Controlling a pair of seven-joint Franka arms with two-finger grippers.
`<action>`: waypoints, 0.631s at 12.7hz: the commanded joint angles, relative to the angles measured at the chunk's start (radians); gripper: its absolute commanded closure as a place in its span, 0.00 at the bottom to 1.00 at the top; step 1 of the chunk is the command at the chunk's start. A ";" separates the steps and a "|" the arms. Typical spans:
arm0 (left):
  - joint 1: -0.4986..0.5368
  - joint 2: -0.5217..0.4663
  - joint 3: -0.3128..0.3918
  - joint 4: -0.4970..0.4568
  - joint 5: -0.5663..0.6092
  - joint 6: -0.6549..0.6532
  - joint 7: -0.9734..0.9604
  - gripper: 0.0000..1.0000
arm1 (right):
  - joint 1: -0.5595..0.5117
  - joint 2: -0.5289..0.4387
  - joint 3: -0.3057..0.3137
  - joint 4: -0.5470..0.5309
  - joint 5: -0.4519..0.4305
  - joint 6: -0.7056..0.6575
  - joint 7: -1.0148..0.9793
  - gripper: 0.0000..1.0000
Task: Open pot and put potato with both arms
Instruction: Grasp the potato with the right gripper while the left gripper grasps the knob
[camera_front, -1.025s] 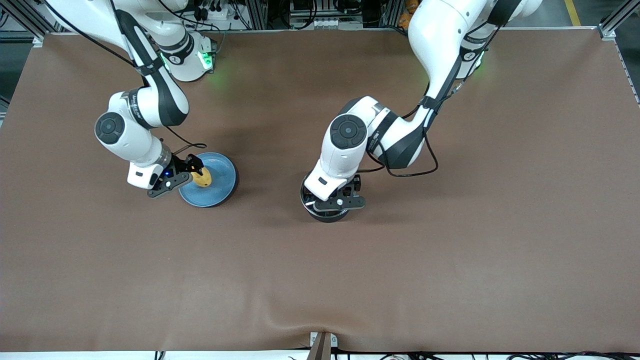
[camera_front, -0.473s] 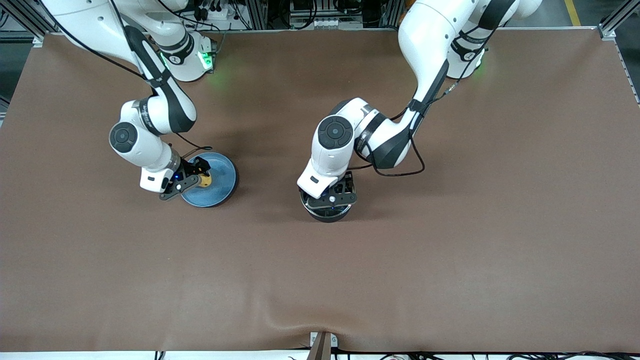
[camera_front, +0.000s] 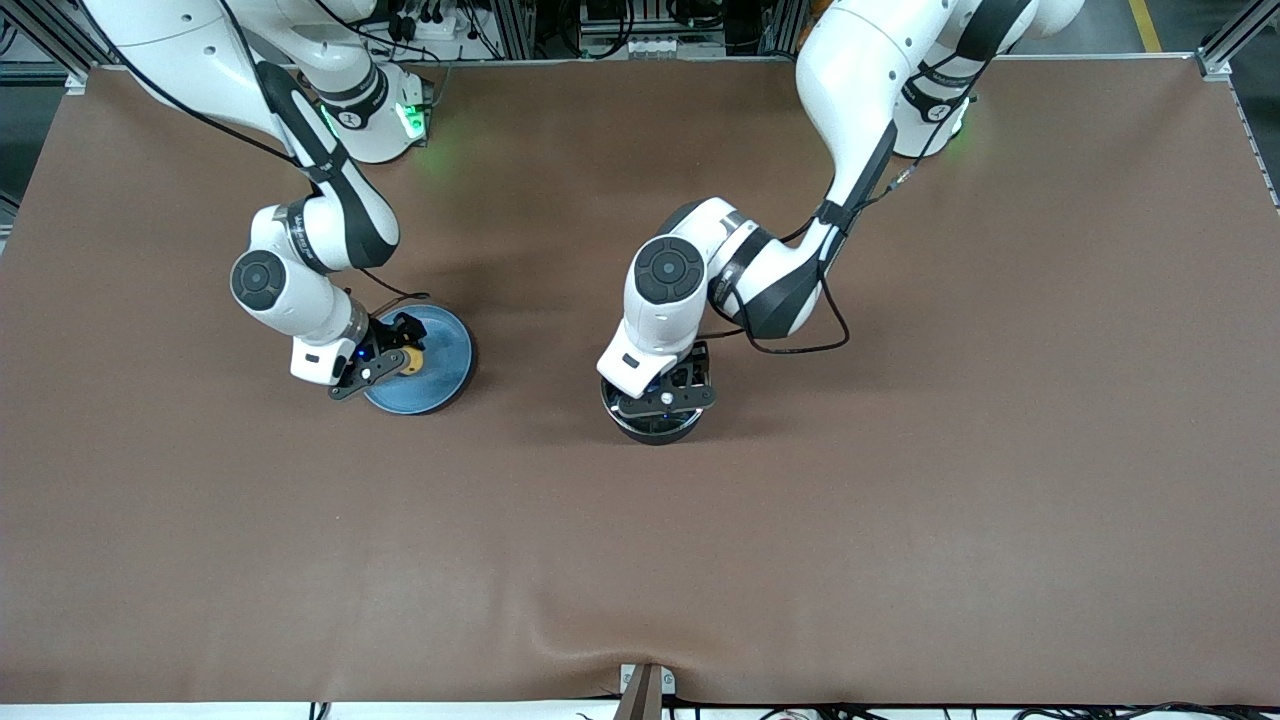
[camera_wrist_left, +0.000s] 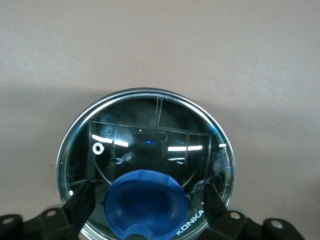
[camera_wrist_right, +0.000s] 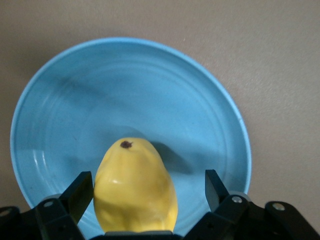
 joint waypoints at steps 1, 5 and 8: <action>-0.014 0.011 0.012 0.026 0.003 -0.022 -0.020 0.10 | -0.012 -0.001 -0.002 -0.074 0.010 0.184 -0.148 0.00; -0.025 0.011 0.010 0.020 0.002 -0.040 -0.020 0.14 | -0.012 0.001 -0.002 -0.073 0.013 0.184 -0.148 0.26; -0.025 0.003 0.010 0.020 0.000 -0.054 -0.022 0.21 | -0.012 -0.004 -0.002 -0.073 0.013 0.180 -0.148 0.84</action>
